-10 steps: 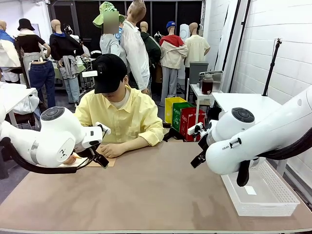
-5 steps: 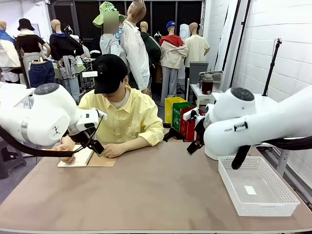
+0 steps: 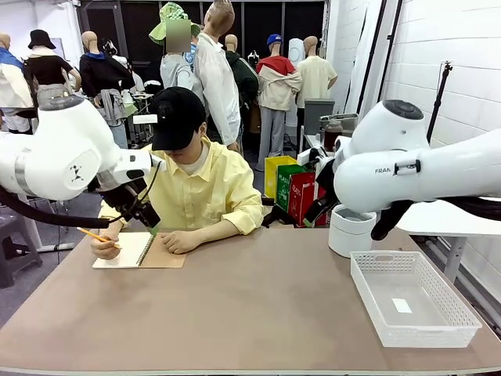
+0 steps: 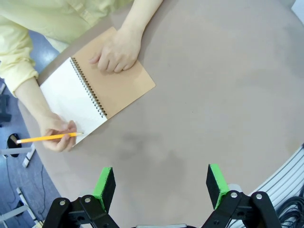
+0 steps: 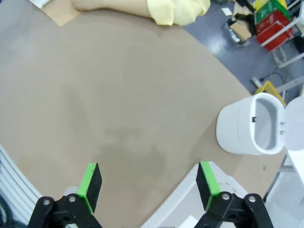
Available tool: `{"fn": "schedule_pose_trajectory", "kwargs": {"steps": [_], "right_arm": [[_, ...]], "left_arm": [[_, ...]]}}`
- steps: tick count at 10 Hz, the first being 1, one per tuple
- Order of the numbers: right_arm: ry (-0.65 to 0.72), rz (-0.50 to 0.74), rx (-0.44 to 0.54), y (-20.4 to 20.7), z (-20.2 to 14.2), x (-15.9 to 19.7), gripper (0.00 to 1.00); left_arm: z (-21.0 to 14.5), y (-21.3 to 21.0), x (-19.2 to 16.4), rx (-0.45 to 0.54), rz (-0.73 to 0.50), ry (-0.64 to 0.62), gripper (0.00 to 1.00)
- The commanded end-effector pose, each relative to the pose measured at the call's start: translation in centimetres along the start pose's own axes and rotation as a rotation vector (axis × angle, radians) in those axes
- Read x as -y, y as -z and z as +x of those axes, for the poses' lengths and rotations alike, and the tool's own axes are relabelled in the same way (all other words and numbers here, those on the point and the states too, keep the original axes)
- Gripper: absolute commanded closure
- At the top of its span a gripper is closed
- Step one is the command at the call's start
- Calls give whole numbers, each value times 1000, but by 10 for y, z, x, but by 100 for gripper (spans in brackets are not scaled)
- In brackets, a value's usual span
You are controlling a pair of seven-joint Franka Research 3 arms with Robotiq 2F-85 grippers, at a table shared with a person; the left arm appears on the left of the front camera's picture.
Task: Sort the paper based on its condition.
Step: If a person hands you a paper, place it in the Organizing basket , and if it's crumpled, put it in the Trash can.
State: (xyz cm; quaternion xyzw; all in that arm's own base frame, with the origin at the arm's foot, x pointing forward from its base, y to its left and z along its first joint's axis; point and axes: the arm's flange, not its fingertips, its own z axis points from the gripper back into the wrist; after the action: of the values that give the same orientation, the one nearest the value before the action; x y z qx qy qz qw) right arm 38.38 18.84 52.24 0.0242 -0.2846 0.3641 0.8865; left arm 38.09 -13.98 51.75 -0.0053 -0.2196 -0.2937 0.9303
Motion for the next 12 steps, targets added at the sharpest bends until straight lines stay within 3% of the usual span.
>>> {"fn": "schedule_pose_trajectory", "kwargs": {"steps": [1, 5, 12], "right_arm": [[-26, 57, 20, -12, 2, 4, 0], [-46, 84, 53, -27, -2, 7, 0], [-83, 217, 262, -38, -16, 10, 0]], "left_arm": [[4, -26, -2, 16, -18, 30, 0], [1, -59, 7, 38, -1, 45, 0], [-4, -64, 13, 14, -30, 62, 0]]}}
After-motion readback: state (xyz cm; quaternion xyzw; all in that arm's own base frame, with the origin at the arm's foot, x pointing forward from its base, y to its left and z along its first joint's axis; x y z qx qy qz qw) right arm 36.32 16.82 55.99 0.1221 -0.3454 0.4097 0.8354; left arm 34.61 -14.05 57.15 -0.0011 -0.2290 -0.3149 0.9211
